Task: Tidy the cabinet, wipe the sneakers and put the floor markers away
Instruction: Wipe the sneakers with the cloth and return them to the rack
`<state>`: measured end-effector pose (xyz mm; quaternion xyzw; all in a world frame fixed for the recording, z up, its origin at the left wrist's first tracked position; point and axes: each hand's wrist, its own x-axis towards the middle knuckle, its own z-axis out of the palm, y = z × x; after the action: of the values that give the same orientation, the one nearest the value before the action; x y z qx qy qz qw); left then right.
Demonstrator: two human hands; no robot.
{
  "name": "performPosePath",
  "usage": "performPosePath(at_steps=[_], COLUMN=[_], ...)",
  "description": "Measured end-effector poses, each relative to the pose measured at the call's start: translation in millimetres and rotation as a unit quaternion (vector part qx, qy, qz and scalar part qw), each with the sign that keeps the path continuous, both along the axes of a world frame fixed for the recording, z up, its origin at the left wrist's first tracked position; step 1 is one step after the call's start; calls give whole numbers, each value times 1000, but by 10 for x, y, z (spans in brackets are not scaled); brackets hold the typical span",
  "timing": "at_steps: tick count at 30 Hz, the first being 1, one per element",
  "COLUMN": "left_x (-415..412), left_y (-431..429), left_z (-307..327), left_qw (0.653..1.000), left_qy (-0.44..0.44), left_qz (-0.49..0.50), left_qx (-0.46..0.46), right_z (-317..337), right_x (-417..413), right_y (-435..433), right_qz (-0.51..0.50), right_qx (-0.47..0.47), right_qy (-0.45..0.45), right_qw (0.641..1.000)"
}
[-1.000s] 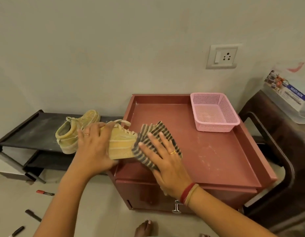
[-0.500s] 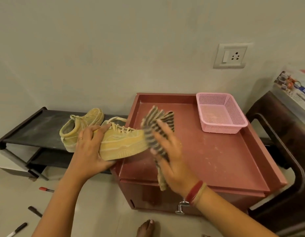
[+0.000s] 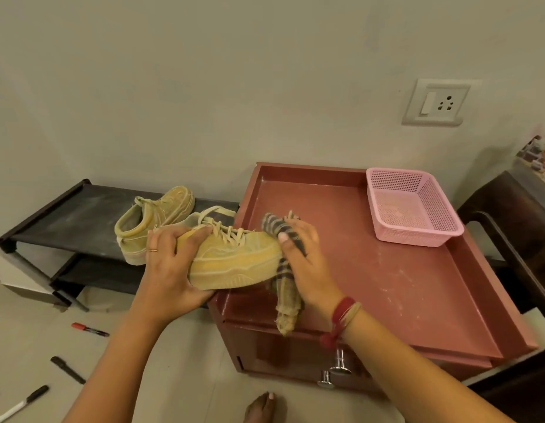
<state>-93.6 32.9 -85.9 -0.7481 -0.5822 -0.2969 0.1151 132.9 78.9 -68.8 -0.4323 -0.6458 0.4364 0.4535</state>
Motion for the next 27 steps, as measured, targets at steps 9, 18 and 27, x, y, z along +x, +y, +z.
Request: performPosePath(at_steps=[9, 18, 27], left_x=[-79, -46, -12], left_y=[-20, -45, -31], left_z=[-9, -54, -83], left_qw=[998, 997, 999], left_qy=[-53, -69, -46], left_qz=[4, 2, 0], left_qx=[-41, -23, 14], right_z=[106, -192, 13], right_x=[272, 133, -72], right_y=[-53, -185, 128], right_qz=[-97, 71, 81], right_qx=[-22, 450, 69], right_qy=[228, -340, 34], right_qw=[969, 823, 994])
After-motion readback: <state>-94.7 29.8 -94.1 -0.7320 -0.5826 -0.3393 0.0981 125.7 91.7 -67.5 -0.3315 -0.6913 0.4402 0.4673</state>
